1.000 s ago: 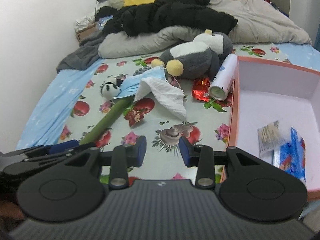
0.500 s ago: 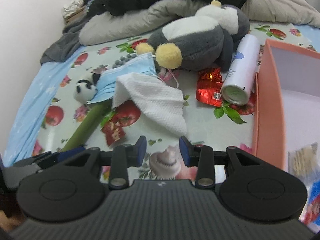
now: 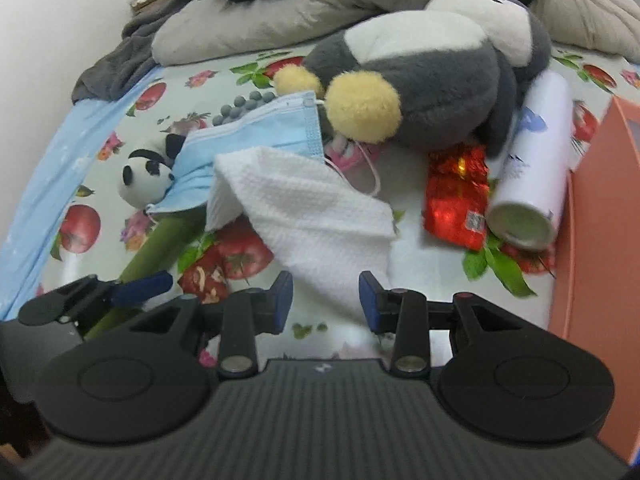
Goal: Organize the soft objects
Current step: 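Grasp the white cloth with the right tool while the left tool grasps the red candy wrapper, then lift the white cloth with the right tool while the left tool holds the red wrapper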
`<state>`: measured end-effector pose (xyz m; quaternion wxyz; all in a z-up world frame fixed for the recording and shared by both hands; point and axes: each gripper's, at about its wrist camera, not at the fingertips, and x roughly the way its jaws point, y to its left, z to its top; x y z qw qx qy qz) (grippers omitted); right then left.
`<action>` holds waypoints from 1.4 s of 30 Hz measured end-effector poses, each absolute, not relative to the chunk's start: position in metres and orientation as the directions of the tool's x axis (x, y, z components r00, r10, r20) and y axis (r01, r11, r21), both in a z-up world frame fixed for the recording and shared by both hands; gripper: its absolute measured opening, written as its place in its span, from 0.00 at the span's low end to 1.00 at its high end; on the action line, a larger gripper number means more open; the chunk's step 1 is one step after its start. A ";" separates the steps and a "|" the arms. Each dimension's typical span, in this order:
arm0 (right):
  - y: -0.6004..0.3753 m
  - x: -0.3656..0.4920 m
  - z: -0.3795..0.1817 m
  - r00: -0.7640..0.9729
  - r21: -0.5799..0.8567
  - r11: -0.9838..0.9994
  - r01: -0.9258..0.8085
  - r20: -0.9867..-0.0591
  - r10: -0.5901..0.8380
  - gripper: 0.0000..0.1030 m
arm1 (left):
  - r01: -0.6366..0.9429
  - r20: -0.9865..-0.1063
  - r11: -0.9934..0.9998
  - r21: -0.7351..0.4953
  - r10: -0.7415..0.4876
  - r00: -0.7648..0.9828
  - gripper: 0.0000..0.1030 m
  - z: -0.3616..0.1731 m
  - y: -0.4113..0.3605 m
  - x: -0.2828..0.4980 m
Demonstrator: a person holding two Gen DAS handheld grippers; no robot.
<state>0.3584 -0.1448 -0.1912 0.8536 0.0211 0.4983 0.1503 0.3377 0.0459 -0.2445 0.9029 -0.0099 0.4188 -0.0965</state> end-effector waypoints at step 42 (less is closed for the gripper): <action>-0.156 0.174 -0.126 0.574 0.047 0.960 -0.277 -0.793 0.205 0.05 | -0.029 -0.725 0.972 -0.232 -0.153 0.672 0.42 -0.170 0.053 0.160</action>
